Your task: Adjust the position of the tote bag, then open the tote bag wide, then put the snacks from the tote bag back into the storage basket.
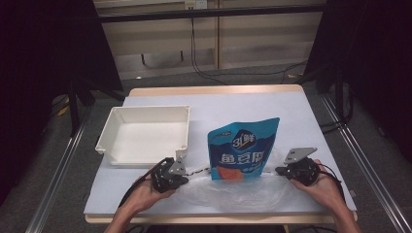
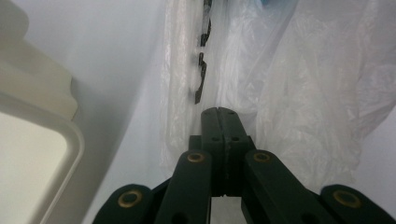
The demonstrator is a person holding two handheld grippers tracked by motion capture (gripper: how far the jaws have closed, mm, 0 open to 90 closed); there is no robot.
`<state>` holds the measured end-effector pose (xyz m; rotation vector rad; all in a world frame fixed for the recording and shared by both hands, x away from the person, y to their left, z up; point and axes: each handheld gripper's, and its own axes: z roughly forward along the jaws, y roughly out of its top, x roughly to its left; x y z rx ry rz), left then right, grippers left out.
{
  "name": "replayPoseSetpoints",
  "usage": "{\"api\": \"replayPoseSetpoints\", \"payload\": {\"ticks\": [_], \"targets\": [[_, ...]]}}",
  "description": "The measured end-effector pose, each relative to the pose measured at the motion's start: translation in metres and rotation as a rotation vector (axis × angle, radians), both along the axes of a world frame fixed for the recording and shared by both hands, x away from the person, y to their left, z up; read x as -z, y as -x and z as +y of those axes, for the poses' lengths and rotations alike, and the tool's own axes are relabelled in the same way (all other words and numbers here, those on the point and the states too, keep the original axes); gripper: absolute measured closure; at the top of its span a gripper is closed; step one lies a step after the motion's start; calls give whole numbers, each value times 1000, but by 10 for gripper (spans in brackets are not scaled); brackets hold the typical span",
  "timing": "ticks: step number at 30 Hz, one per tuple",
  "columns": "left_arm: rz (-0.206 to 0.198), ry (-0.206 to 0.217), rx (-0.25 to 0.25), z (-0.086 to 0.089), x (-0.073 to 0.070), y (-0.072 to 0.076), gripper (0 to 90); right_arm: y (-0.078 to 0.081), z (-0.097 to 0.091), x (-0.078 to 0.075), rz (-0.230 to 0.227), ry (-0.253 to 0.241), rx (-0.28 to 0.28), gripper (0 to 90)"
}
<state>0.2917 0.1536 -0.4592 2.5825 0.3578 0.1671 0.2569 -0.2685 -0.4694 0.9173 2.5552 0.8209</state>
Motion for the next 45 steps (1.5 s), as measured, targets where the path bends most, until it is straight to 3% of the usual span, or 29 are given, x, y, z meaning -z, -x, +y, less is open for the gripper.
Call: {"api": "replayPoseSetpoints", "payload": {"ticks": [1, 7, 13, 19, 21, 24, 27, 30, 31, 34, 35, 36, 37, 39, 43, 45], "targets": [[1, 19, -13, 2, 1, 0, 900, 2, 0, 0, -10, 4, 2, 900], [2, 3, -24, 5, 0, -1, 900, 4, -1, 1, -3, -20, 7, 900], [50, 61, -52, 12, 3, -6, 900, 3, -1, 2, 2, -35, 4, 900], [29, 29, -43, 9, 1, -4, 900, 2, -3, 3, 14, -67, 15, 900], [8, 4, -46, 7, 0, -1, 900, 2, -3, 2, 10, -51, 20, 900], [8, 0, -48, 6, -1, 1, 900, 4, -1, 2, 1, -45, 20, 900], [26, 25, -66, 7, -1, 0, 900, 4, -1, 1, 7, -48, 24, 894], [32, 83, -109, 8, -3, -1, 900, 4, -3, -6, 15, -125, 48, 849], [56, 104, -95, 9, -4, -3, 899, 5, -3, -8, 6, -160, 43, 836], [58, 138, -98, 10, -8, 1, 845, 7, -2, -17, -5, -242, 34, 812], [46, 136, -82, 12, -12, 0, 840, 8, -1, -19, -11, -246, 29, 803], [32, 176, -99, 11, -14, 2, 834, 9, 0, -21, -21, -249, 24, 785], [29, 165, -72, 13, -19, 0, 821, 10, 2, -23, -28, -254, 26, 769], [28, 252, -115, 10, -26, 4, 810, 12, 4, -28, -38, -275, 19, 754], [19, 318, -114, 3, -37, 9, 757, 19, 10, -36, -60, -293, 21, 711], [43, 355, -125, 0, -39, 9, 752, 23, 13, -39, -92, -314, 47, 683]]}}
